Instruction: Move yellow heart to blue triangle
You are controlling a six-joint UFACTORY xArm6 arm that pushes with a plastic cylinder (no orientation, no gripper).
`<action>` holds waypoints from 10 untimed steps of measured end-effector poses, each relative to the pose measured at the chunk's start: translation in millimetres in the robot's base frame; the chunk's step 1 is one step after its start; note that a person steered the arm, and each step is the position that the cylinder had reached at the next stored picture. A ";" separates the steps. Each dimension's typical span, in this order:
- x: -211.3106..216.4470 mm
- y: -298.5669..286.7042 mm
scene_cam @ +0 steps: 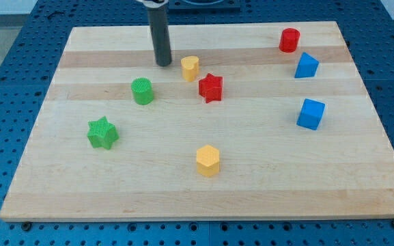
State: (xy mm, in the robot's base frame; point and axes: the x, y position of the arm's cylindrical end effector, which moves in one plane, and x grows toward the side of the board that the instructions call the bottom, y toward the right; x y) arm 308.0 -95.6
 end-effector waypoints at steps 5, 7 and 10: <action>-7.1 149.1; -7.1 151.8; -7.5 215.8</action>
State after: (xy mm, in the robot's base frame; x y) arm 300.5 120.3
